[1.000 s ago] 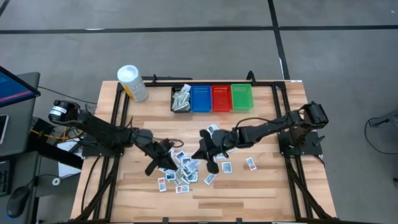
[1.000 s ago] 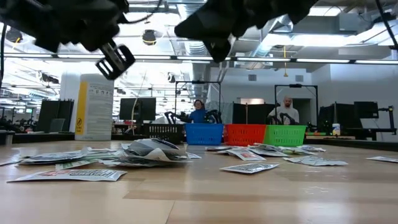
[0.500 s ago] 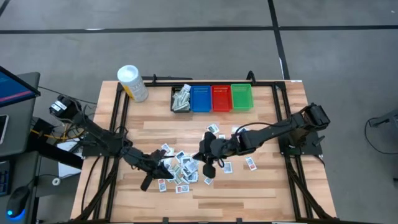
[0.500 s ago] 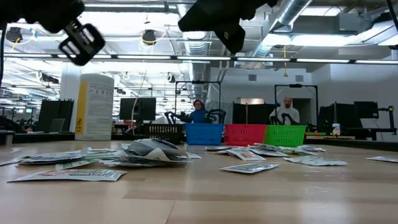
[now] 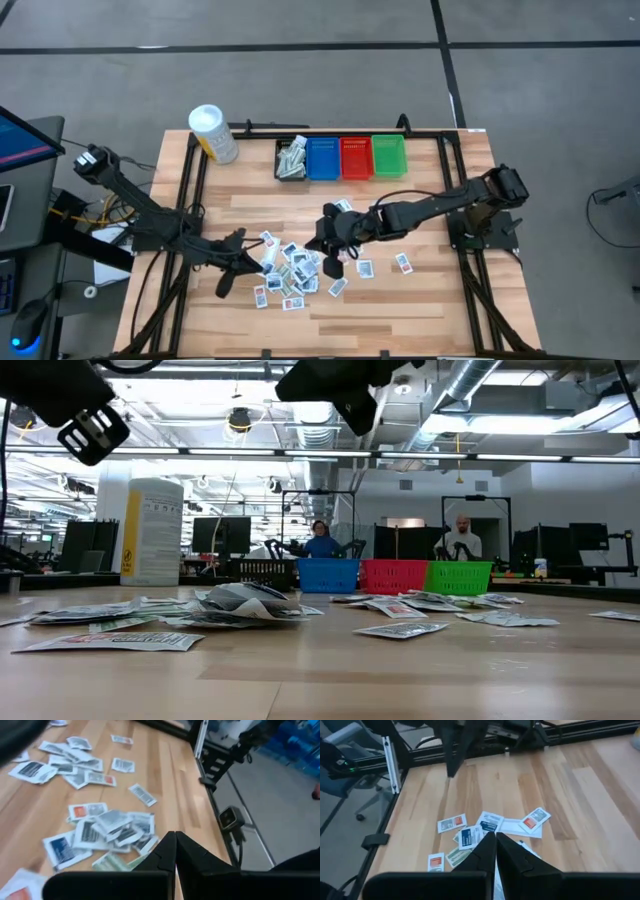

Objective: Pick & Place First Aid Supplies
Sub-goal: Put the green bandage pack in the black bin

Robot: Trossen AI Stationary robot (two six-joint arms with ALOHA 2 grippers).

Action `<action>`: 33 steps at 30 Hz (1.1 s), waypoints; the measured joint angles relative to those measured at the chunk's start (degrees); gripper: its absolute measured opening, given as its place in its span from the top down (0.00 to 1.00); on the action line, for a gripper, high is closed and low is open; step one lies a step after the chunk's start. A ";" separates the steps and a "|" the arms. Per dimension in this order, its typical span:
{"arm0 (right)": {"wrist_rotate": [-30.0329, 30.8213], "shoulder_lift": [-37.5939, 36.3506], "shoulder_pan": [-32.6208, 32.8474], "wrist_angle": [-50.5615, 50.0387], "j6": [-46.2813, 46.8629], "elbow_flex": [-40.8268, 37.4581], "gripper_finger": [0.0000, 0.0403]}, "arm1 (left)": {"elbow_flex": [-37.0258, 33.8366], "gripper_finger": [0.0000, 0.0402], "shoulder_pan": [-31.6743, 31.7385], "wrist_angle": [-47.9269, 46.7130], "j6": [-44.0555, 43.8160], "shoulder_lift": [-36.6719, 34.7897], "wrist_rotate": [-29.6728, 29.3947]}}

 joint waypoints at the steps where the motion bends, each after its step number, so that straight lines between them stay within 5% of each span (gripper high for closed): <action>1: -0.82 0.44 -0.40 0.02 -0.56 0.26 0.98 | 0.00 0.98 0.00 -1.07 0.08 -1.00 0.49; 8: -7.55 10.44 -2.46 -3.13 -9.42 11.50 0.98 | 0.02 0.98 0.00 -2.40 4.25 -4.60 0.96; 17: -8.25 24.09 -2.65 -22.51 -19.46 30.93 0.98 | 0.02 0.98 -0.38 -4.61 4.43 -5.52 1.21; 25: -9.22 25.59 -3.19 -25.93 -20.81 33.31 0.98 | 0.02 0.98 -0.37 -5.11 4.96 -5.09 0.75; 33: -9.04 25.71 -3.24 -30.92 -17.43 33.19 0.98 | 0.02 0.97 2.66 -8.87 4.73 0.24 -6.77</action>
